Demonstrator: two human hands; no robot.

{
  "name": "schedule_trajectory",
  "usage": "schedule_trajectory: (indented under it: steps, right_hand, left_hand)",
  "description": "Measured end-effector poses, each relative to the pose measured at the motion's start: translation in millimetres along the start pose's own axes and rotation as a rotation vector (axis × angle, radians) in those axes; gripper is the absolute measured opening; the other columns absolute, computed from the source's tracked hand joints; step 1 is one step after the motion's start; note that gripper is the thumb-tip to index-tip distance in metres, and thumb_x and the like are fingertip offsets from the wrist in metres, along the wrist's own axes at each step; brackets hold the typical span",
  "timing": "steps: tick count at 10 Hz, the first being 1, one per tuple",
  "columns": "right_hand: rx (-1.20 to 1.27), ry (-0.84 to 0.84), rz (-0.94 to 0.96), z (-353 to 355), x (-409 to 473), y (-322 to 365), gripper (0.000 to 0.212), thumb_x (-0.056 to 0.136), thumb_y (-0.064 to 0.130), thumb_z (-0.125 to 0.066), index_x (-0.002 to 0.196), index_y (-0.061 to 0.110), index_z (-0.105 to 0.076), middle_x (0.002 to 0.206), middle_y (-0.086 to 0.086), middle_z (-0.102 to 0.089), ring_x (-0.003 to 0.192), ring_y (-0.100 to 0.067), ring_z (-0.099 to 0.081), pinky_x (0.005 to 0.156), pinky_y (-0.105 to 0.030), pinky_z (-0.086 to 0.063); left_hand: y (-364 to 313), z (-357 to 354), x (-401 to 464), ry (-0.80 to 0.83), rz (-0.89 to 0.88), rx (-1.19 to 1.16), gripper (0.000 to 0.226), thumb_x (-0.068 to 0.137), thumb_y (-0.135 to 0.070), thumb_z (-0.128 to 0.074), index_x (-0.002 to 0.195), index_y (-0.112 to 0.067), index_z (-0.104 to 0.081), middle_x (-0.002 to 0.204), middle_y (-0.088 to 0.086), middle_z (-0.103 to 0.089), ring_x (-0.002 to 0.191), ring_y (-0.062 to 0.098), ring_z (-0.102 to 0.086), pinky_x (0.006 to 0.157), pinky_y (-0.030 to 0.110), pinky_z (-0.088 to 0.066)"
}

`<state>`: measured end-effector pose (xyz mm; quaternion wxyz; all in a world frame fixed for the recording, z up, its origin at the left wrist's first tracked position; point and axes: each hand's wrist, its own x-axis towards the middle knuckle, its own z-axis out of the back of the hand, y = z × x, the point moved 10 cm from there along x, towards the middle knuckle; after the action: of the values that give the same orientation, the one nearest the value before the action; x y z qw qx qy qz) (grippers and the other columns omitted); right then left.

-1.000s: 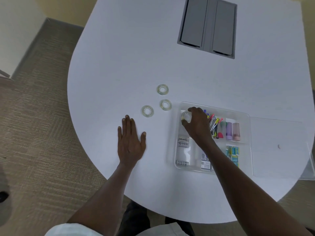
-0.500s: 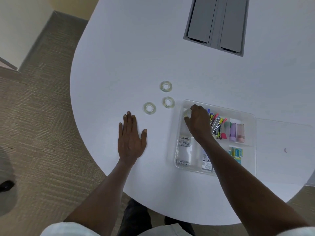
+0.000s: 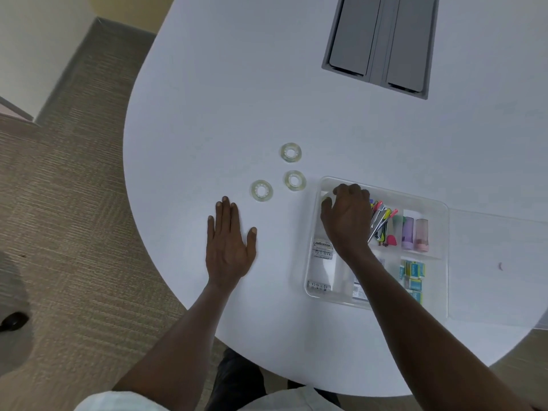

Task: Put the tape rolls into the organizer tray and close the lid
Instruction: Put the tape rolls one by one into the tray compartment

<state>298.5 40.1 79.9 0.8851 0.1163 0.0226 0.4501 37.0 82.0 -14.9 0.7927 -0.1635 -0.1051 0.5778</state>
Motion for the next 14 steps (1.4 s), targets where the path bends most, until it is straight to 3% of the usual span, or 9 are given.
schedule_trajectory:
  steps: [1,2,4,5,6,8,10,12,14]
  right_hand:
    - [0.102,-0.110,0.134,18,-2,34,0.010,0.076,0.007,-0.060,0.085,0.004,-0.064,0.088,-0.016,-0.060,0.085,-0.034,-0.053,0.071,-0.040,-0.047]
    - [0.209,-0.037,0.336,5,-1,77,0.020,0.074,-0.002,-0.061,0.093,0.002,-0.064,0.098,-0.017,-0.062,0.091,-0.034,-0.055,0.069,-0.040,-0.051]
    - [0.048,0.217,0.692,-56,-9,137,0.046,0.083,-0.005,-0.042,0.128,-0.003,-0.051,0.136,-0.028,-0.051,0.116,-0.044,-0.054,0.076,-0.047,-0.056]
    - [-0.010,0.287,0.789,-73,-13,150,0.044,0.087,-0.005,-0.044,0.130,-0.001,-0.050,0.139,-0.028,-0.047,0.111,-0.045,-0.055,0.065,-0.047,-0.057]
    - [-0.011,0.344,0.815,-84,-19,152,0.036,0.094,0.001,-0.045,0.129,0.003,-0.050,0.140,-0.022,-0.047,0.110,-0.040,-0.053,0.066,-0.046,-0.057]
    - [0.067,0.256,0.713,-64,-11,147,0.032,0.086,0.004,-0.053,0.118,0.004,-0.055,0.112,-0.019,-0.057,0.088,-0.033,-0.055,0.053,-0.043,-0.055]
    - [0.310,0.040,0.376,5,0,102,0.048,0.082,0.017,-0.065,0.127,0.005,-0.052,0.122,-0.016,-0.056,0.105,-0.032,-0.056,0.085,-0.039,-0.050]
    - [0.331,-0.017,0.064,37,-6,29,0.048,0.076,0.014,-0.065,0.122,0.012,-0.055,0.119,-0.012,-0.053,0.107,-0.028,-0.055,0.087,-0.033,-0.046]
    - [0.135,0.171,0.023,10,-13,-3,0.047,0.073,0.019,-0.076,0.113,0.002,-0.057,0.103,-0.020,-0.063,0.097,-0.037,-0.058,0.084,-0.040,-0.045]
  left_hand:
    - [0,1,0,-0.006,0.001,-0.002,0.069,0.100,-0.042,-0.044,0.155,-0.005,-0.025,0.167,0.011,-0.018,0.157,0.023,-0.012,0.127,0.044,-0.020]
    - [-1,1,-1,-0.016,-0.001,0.007,0.069,0.100,-0.043,-0.043,0.156,-0.005,-0.026,0.167,0.012,-0.019,0.157,0.023,-0.013,0.127,0.044,-0.021]
    - [0,2,-1,-0.036,-0.002,0.020,0.068,0.100,-0.044,-0.043,0.154,-0.005,-0.030,0.166,0.012,-0.023,0.157,0.022,-0.016,0.127,0.043,-0.023]
    - [0,2,-1,-0.045,-0.001,0.015,0.067,0.100,-0.043,-0.045,0.153,-0.004,-0.032,0.165,0.012,-0.024,0.156,0.022,-0.018,0.127,0.043,-0.023]
    - [0,2,-1,-0.040,-0.002,0.016,0.067,0.100,-0.043,-0.045,0.154,-0.004,-0.031,0.166,0.012,-0.024,0.156,0.022,-0.017,0.127,0.043,-0.022]
    - [0,1,-1,-0.035,0.001,0.013,0.067,0.100,-0.043,-0.044,0.154,-0.005,-0.031,0.166,0.011,-0.023,0.157,0.022,-0.016,0.127,0.042,-0.021]
    - [-1,3,-1,-0.046,-0.001,0.010,0.068,0.100,-0.045,-0.044,0.154,-0.005,-0.031,0.166,0.011,-0.023,0.156,0.022,-0.017,0.127,0.043,-0.023]
    - [0,2,-1,-0.032,0.001,0.004,0.069,0.100,-0.045,-0.044,0.154,-0.004,-0.030,0.166,0.011,-0.022,0.157,0.022,-0.016,0.127,0.043,-0.021]
    - [1,1,-1,-0.029,-0.002,0.000,0.069,0.100,-0.046,-0.043,0.154,-0.004,-0.030,0.166,0.011,-0.022,0.157,0.022,-0.015,0.127,0.043,-0.020]
